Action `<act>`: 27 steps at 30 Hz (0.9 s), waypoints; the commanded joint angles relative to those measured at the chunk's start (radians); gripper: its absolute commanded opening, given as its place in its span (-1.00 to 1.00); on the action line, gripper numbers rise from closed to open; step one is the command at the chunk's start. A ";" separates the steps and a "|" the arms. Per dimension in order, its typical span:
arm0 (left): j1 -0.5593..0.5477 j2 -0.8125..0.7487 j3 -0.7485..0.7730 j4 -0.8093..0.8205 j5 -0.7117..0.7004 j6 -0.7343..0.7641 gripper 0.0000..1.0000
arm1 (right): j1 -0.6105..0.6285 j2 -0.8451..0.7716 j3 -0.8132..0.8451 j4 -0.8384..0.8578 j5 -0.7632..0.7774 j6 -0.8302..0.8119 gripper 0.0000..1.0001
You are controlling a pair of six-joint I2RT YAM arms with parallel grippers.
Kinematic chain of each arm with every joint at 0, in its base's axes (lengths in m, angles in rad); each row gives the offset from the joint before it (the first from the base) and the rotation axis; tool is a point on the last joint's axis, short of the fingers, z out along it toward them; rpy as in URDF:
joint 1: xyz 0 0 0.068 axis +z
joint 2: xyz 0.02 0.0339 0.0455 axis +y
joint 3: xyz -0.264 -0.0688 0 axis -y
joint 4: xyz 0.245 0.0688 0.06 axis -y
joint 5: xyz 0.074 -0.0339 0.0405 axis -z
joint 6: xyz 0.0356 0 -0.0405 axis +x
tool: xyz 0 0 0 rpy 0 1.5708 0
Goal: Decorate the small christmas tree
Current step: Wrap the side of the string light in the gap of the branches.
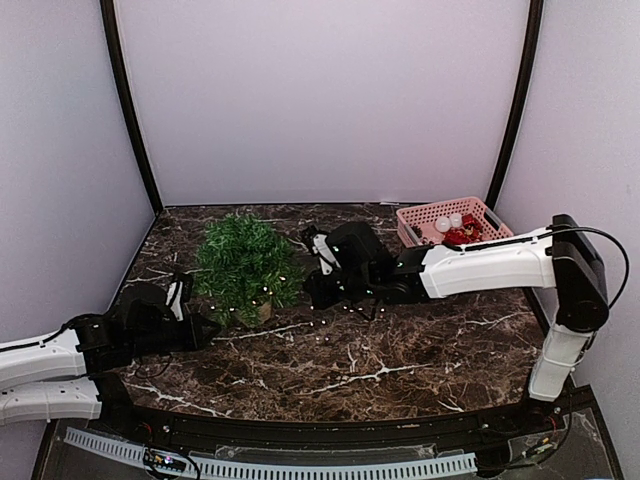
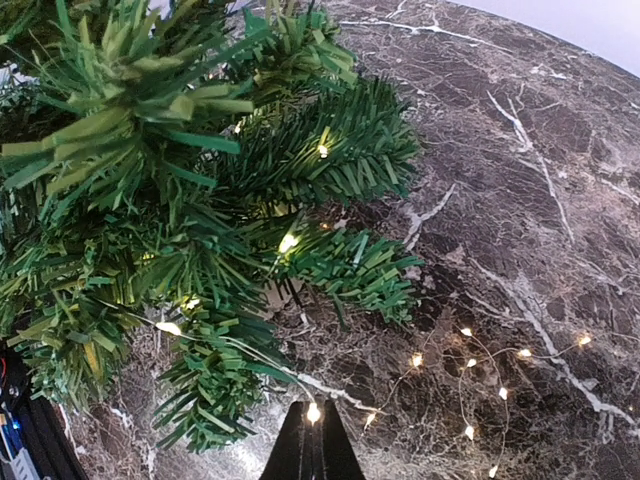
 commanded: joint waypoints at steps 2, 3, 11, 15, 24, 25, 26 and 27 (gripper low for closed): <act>0.029 -0.004 0.013 -0.057 -0.059 0.085 -0.85 | -0.007 0.038 0.000 0.077 -0.068 0.010 -1.00; 0.033 -0.001 0.019 -0.058 -0.077 0.099 -0.79 | -0.008 0.039 -0.003 0.084 -0.079 0.011 -1.00; 0.055 0.017 0.138 -0.199 -0.129 0.103 0.04 | 0.000 0.034 -0.044 0.183 -0.114 0.053 -1.00; 0.055 -0.073 0.185 -0.282 -0.074 0.071 0.13 | 0.007 0.054 -0.044 0.223 -0.113 0.073 -1.00; -0.002 -0.183 0.005 0.043 0.167 -0.218 0.36 | 0.015 0.071 -0.037 0.273 -0.100 0.094 -1.00; -0.030 -0.163 0.003 0.079 0.156 -0.221 0.43 | 0.015 0.070 -0.039 0.273 -0.100 0.094 -1.00; -0.043 -0.146 0.008 0.101 0.138 -0.220 0.48 | 0.015 0.071 -0.039 0.275 -0.099 0.096 -1.00; -0.063 -0.105 0.015 0.130 0.133 -0.217 0.50 | 0.015 0.071 -0.039 0.275 -0.098 0.096 -1.00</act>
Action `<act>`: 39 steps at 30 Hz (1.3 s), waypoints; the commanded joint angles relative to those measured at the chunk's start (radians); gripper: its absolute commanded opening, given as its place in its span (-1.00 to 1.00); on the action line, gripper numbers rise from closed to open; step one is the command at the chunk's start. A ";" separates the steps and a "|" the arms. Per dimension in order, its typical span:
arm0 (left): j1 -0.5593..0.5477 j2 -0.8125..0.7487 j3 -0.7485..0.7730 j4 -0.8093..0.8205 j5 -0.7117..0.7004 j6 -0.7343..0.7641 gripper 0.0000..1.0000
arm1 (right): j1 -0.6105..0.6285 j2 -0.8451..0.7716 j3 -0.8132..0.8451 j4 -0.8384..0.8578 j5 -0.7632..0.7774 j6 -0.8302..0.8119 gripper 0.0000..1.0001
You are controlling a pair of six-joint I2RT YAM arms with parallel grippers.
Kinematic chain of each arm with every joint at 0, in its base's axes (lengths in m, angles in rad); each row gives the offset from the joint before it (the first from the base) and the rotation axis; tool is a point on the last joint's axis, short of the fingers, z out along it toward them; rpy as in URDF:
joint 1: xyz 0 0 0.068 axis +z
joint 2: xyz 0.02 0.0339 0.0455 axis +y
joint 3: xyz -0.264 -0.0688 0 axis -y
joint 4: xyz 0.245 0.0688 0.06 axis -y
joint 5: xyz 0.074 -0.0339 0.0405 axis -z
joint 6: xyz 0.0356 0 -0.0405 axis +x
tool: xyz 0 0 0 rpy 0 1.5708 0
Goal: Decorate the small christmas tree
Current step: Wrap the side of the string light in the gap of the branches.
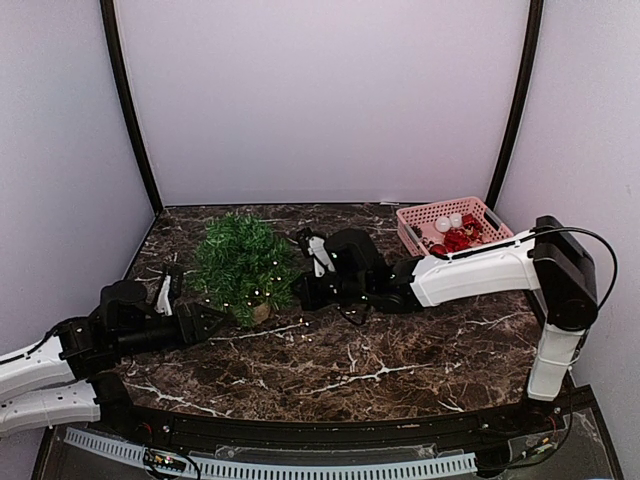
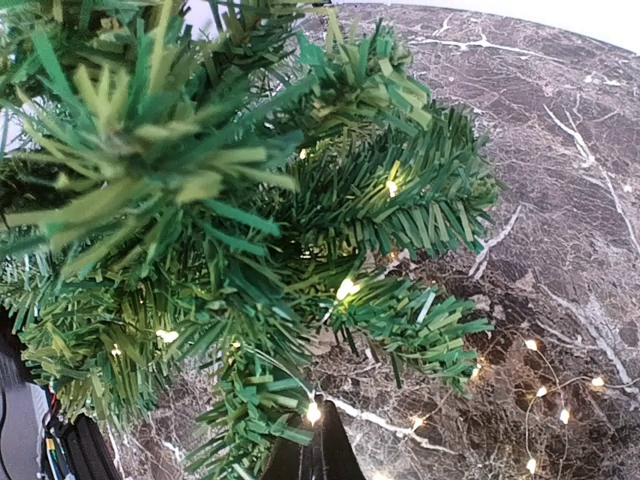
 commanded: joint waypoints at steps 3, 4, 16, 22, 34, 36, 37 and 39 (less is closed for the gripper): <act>-0.080 0.170 0.012 0.268 0.039 -0.068 0.56 | 0.009 0.013 -0.001 0.060 0.003 0.015 -1.00; -0.085 0.219 0.014 0.288 0.045 -0.066 0.57 | 0.009 0.013 0.000 0.061 0.002 0.016 -1.00; -0.088 0.372 -0.011 0.411 -0.028 -0.088 -0.40 | 0.011 -0.072 -0.053 0.033 0.038 0.025 -0.14; -0.087 0.370 -0.025 0.425 -0.046 -0.091 -0.81 | 0.005 -0.269 -0.203 -0.076 0.148 0.053 0.60; -0.081 0.313 -0.038 0.347 -0.049 -0.086 -1.00 | -0.190 -0.419 -0.467 -0.088 0.175 0.135 0.78; -0.081 0.300 -0.042 0.335 -0.071 -0.086 -1.00 | -0.220 -0.379 -0.472 -0.044 0.139 0.107 0.77; -0.081 0.297 -0.045 0.334 -0.078 -0.086 -1.00 | -0.233 -0.356 -0.471 -0.027 0.124 0.088 0.73; -0.082 0.289 -0.045 0.326 -0.081 -0.085 -1.00 | -0.246 -0.312 -0.466 -0.007 0.110 0.047 0.67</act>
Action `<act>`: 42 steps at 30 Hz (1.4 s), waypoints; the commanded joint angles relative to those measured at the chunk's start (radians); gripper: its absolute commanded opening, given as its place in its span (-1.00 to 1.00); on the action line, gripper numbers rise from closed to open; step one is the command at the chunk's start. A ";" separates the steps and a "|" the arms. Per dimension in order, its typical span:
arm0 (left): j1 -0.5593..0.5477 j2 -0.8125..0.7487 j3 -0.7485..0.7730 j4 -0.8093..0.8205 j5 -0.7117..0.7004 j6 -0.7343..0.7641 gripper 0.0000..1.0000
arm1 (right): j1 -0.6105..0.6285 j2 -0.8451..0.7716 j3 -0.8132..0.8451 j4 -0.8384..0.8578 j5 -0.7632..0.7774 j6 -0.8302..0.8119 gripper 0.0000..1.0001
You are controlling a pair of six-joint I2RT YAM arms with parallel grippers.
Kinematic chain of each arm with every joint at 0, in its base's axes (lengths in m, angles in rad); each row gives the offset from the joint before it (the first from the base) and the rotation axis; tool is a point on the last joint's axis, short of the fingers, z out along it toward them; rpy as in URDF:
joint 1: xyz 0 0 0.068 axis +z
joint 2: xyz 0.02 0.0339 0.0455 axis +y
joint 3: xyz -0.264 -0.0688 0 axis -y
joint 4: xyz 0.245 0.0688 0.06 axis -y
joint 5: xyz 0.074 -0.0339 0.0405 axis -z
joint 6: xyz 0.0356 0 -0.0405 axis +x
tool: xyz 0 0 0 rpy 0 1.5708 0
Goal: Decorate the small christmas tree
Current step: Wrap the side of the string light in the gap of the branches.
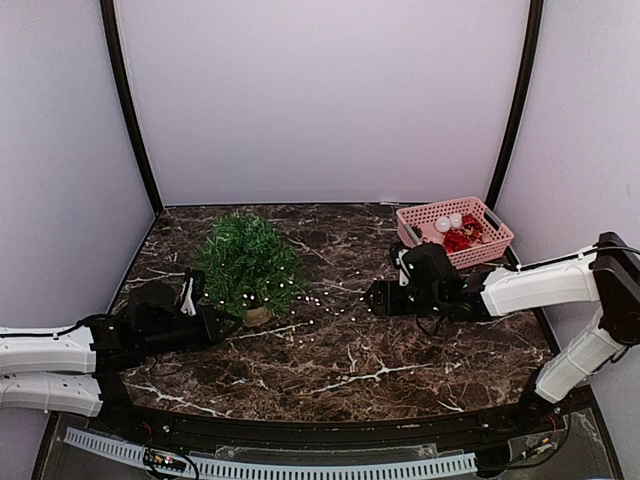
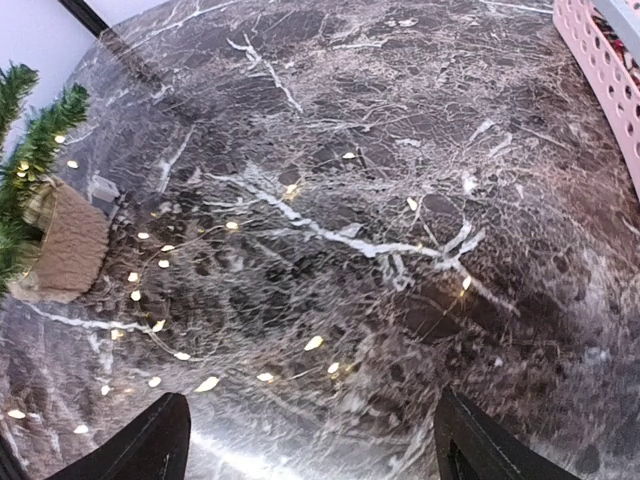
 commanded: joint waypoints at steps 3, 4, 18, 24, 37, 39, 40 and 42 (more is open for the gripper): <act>0.005 -0.034 -0.010 -0.040 -0.022 0.016 -1.00 | -0.040 0.132 0.008 0.138 -0.087 -0.127 0.61; 0.006 -0.036 -0.010 -0.046 -0.022 0.019 -1.00 | -0.042 0.150 0.014 0.148 -0.094 -0.140 0.58; 0.016 -0.070 -0.011 -0.120 -0.023 0.034 -1.00 | -0.048 0.322 0.072 0.351 -0.105 -0.172 -0.49; 0.068 -0.108 -0.002 -0.217 -0.007 0.099 -1.00 | -0.084 0.204 0.040 0.255 0.005 -0.137 -1.00; 0.176 -0.156 0.043 -0.421 -0.025 0.281 -1.00 | -0.175 -0.163 0.037 -0.068 0.138 -0.154 -1.00; 0.182 -0.155 0.052 -0.430 -0.040 0.298 -1.00 | -0.183 -0.176 0.072 -0.099 0.144 -0.167 -1.00; 0.184 -0.153 0.055 -0.432 -0.043 0.305 -1.00 | -0.187 -0.173 0.098 -0.111 0.148 -0.178 -1.00; 0.187 -0.149 0.063 -0.436 -0.041 0.314 -1.00 | -0.194 -0.152 0.164 -0.138 0.159 -0.197 -1.00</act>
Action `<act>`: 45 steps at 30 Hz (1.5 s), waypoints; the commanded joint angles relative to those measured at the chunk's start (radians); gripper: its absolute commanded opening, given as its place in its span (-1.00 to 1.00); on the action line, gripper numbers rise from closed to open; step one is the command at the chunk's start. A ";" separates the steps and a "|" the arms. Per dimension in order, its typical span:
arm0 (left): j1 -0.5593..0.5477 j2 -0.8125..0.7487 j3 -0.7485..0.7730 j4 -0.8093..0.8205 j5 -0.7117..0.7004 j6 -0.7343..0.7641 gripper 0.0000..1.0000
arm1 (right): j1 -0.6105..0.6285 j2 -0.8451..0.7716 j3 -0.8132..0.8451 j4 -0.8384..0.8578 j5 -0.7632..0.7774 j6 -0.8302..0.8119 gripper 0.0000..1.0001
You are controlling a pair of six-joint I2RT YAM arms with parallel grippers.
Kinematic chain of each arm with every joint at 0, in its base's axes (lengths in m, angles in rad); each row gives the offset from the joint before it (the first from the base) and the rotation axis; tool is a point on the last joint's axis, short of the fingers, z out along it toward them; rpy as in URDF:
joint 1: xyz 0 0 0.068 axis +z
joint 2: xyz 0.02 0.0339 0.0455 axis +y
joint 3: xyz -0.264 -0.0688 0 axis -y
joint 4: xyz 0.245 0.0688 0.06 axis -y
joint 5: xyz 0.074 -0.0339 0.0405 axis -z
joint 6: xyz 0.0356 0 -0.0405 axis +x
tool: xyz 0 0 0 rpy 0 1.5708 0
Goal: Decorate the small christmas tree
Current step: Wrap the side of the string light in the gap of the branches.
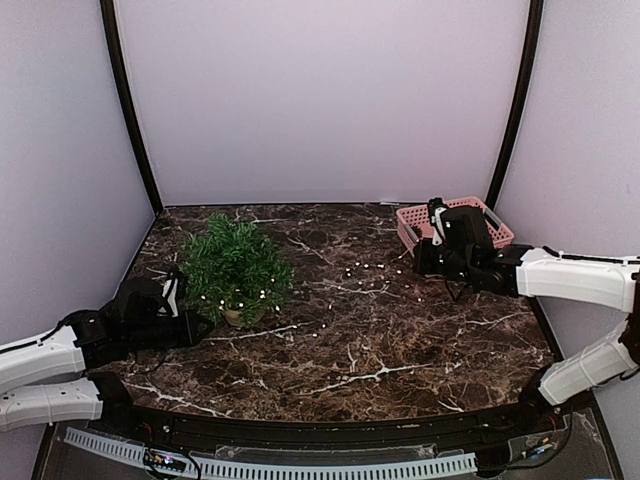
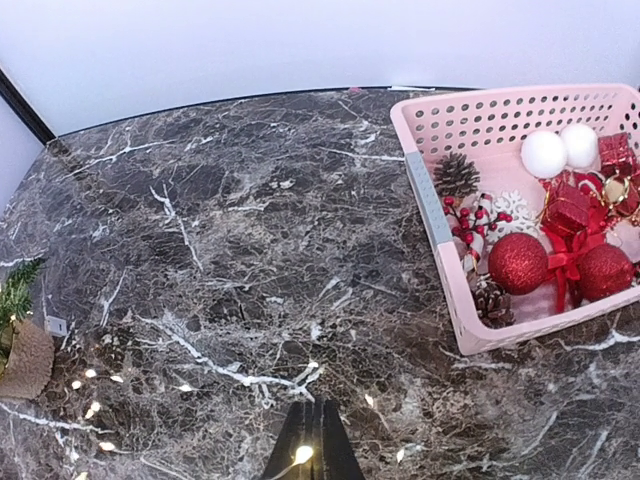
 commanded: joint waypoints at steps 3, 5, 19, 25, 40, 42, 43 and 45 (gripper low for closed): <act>0.013 -0.005 0.058 -0.079 -0.044 0.055 -0.73 | -0.024 0.074 0.230 -0.108 0.045 -0.058 -1.00; 0.014 -0.016 0.078 -0.107 -0.050 0.057 -0.47 | -0.026 0.134 0.317 -0.135 0.045 -0.061 -1.00; 0.027 -0.063 0.470 -0.591 -0.110 0.099 0.36 | -0.024 0.516 0.869 -0.172 -0.032 -0.048 -1.00; 0.083 0.208 0.829 -0.581 -0.087 0.330 0.43 | -0.005 0.663 1.071 -0.182 -0.030 -0.035 -1.00; 0.241 0.789 1.207 -0.100 0.532 0.623 0.57 | 0.040 0.832 1.304 0.013 -0.141 0.069 -1.00; 0.252 0.835 1.234 -0.086 0.546 0.645 0.58 | 0.042 0.836 1.304 0.047 -0.174 0.067 -1.00; 0.259 0.850 1.254 -0.084 0.545 0.651 0.60 | 0.043 0.839 1.304 0.059 -0.192 0.064 -1.00; 0.270 0.896 1.285 -0.084 0.554 0.666 0.63 | 0.044 0.845 1.309 0.079 -0.236 0.052 -1.00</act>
